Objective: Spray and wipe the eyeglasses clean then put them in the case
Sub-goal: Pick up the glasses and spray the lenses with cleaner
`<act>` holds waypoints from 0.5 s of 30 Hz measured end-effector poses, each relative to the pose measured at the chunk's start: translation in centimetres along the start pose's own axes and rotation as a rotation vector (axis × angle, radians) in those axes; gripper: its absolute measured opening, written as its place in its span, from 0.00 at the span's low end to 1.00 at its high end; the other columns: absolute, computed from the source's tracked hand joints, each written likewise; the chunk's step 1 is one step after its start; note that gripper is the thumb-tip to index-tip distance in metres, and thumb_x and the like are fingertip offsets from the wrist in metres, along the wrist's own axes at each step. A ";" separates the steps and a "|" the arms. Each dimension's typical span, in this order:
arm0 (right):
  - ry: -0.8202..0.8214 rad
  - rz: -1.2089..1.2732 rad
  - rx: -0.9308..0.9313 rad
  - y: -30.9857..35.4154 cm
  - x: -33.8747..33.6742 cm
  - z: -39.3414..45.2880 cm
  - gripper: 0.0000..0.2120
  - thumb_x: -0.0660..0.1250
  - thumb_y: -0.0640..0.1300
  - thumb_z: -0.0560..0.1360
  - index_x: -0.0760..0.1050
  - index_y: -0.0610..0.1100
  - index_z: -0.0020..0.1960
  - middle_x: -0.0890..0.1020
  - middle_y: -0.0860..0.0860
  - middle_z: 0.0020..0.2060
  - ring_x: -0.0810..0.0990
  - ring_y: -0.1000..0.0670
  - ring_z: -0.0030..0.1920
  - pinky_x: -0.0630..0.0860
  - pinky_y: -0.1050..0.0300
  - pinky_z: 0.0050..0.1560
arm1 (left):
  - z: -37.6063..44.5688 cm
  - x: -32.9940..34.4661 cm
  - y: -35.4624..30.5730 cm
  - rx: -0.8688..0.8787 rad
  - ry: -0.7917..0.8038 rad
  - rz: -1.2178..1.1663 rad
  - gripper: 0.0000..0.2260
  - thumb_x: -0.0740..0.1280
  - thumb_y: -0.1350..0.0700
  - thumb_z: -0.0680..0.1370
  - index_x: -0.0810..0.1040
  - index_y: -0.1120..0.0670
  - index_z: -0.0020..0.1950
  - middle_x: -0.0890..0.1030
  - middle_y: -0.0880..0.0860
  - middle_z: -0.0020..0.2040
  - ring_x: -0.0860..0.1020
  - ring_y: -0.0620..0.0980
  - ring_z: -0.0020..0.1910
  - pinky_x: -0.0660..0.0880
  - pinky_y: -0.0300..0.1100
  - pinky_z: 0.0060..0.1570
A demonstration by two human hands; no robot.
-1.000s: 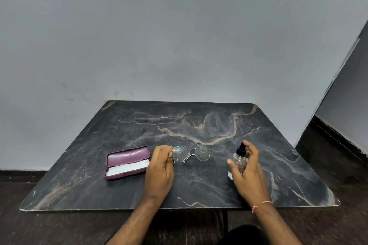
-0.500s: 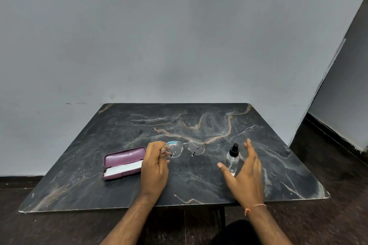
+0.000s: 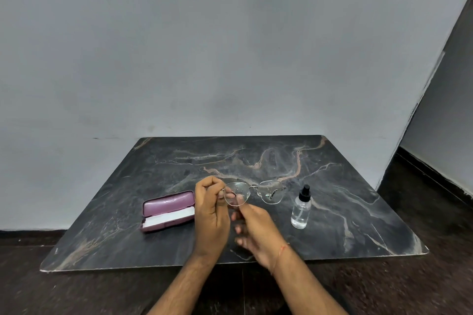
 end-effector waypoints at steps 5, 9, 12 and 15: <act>0.131 0.272 0.147 0.9 3.1 0.9 0.19 0.68 0.60 0.82 0.89 0.48 0.46 0.80 0.55 0.36 0.68 0.57 0.27 0.63 0.63 0.27 | -0.2 -0.6 0.3 0.003 -0.002 -0.002 0.10 0.59 0.57 0.87 0.79 0.48 0.60 0.73 0.47 0.65 0.75 0.37 0.63 0.72 0.29 0.63; 0.120 0.336 0.145 1.6 4.1 1.2 0.10 0.73 0.57 0.80 0.83 0.50 0.47 0.77 0.56 0.32 0.69 0.57 0.26 0.62 0.63 0.26 | -0.1 -0.7 0.6 -0.004 0.031 -0.002 0.10 0.59 0.57 0.87 0.80 0.49 0.61 0.72 0.50 0.68 0.74 0.34 0.66 0.72 0.28 0.64; 0.098 0.438 0.109 2.4 4.1 1.4 0.06 0.74 0.53 0.78 0.82 0.52 0.50 0.78 0.55 0.31 0.74 0.56 0.28 0.65 0.62 0.26 | 0.0 -0.8 0.5 0.046 0.078 0.004 0.09 0.59 0.57 0.88 0.80 0.50 0.60 0.70 0.50 0.69 0.74 0.31 0.66 0.72 0.26 0.63; 0.059 0.424 0.020 3.6 3.2 1.7 0.07 0.75 0.51 0.79 0.80 0.50 0.52 0.83 0.53 0.38 0.79 0.55 0.31 0.69 0.63 0.26 | 0.3 -1.3 0.8 0.055 0.099 0.020 0.13 0.57 0.47 0.91 0.80 0.46 0.62 0.68 0.47 0.73 0.74 0.33 0.68 0.71 0.28 0.67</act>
Point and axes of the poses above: each hand's wrist, its own z-axis towards the middle knuckle, its own x-axis out of the palm, y = z × x, the point moved 6 cm from there along z, towards the middle knuckle
